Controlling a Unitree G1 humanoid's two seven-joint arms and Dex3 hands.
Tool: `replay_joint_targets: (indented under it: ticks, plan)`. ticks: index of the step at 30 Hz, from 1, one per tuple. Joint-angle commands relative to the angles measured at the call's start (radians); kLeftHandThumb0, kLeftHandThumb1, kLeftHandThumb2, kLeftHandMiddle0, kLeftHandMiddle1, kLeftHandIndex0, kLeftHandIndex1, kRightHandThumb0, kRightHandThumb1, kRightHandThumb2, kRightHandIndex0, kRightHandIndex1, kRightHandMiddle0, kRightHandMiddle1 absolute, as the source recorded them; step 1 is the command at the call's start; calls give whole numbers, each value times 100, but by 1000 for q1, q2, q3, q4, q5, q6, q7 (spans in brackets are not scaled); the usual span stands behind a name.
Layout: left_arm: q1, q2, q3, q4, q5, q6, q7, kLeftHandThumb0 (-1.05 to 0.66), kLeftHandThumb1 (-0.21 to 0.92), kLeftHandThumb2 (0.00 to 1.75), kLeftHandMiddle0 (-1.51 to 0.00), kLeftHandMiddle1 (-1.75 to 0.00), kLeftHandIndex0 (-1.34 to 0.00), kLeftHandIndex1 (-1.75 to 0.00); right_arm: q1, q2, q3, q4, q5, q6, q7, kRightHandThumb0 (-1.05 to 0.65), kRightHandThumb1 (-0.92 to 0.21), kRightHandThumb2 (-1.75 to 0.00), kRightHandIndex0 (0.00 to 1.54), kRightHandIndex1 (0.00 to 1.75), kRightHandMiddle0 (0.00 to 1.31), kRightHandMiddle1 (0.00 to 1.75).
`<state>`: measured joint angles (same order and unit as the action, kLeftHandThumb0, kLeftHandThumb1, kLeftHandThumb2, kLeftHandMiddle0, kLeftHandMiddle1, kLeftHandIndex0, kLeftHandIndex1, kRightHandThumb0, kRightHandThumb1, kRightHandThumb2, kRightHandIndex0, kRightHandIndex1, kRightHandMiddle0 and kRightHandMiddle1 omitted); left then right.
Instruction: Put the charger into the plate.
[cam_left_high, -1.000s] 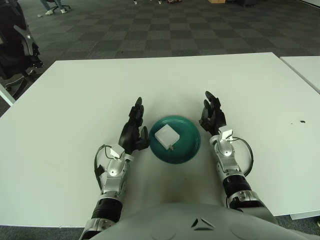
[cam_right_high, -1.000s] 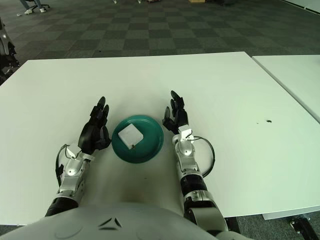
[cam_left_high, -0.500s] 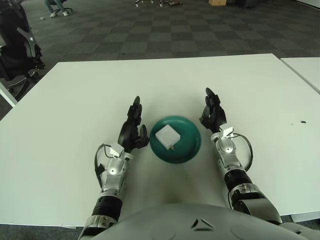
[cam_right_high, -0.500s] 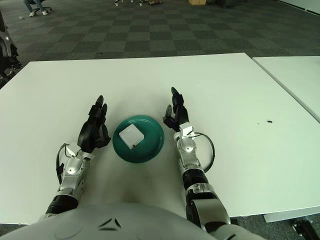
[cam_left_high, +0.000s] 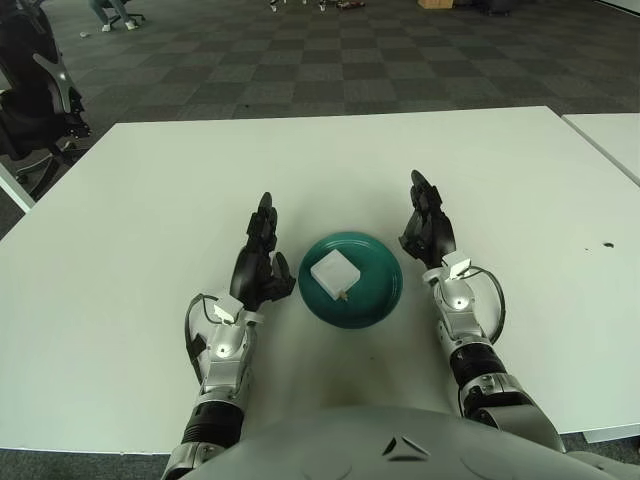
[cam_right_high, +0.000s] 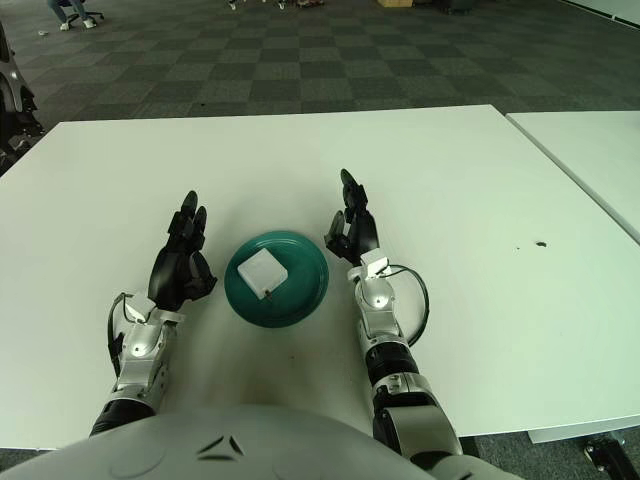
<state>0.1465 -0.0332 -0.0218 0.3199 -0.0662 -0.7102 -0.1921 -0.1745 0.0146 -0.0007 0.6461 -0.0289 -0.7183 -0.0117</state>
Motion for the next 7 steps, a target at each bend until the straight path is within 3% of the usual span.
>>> replay_joint_targets:
  ticks: [1,7]
  plan:
    - [132,-12,-13,80,25,0,20,-105,92,128,0,0,0,0,239,-21,0,92,-12,-14,14,-99,-92,-112,0,0,0,20]
    - [131,-10,-8,95,43,-14,34,-105,92,130,0,0,0,0,243,-22,6,101,-21,-19,17,-101,-92,-111,0,0,0,19]
